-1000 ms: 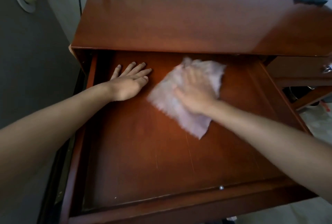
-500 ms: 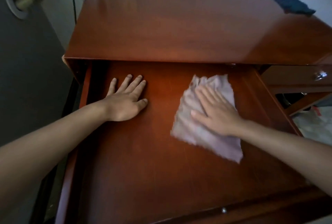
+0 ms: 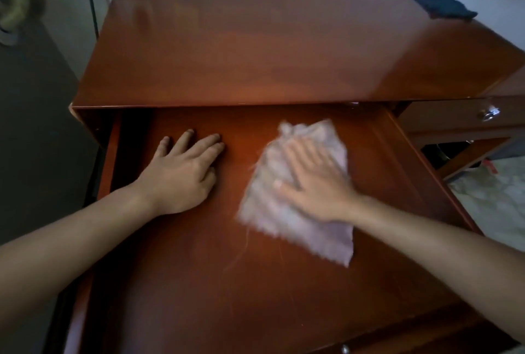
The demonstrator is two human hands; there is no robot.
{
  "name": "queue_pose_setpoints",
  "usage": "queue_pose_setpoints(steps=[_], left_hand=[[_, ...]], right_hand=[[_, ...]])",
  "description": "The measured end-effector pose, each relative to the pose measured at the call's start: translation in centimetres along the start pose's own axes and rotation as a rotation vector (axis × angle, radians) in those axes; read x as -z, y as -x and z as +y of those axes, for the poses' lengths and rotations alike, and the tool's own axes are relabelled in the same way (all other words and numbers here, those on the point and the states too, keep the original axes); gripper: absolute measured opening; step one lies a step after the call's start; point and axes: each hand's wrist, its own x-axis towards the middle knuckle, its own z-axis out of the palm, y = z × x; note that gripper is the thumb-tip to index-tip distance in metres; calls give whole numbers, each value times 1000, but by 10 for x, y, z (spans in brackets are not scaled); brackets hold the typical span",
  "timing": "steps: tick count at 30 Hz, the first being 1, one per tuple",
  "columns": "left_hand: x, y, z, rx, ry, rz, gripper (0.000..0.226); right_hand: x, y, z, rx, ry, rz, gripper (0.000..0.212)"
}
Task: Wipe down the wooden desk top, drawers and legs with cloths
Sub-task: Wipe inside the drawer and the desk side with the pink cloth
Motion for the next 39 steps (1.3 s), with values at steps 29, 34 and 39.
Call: queue_pose_setpoints(steps=[29,34,39], left_hand=[[-27,-56,59,-30,-91,77,81],[-25,-54,61,-87,-120,66,73],[-27,-53,60,-75,-116,62,73]], right_hand=[[-5,57,2,-105,-48,-41,91],[0,22,91,-370,-40,-75,95],[-3,-9,80,-494,-115,-2,88]])
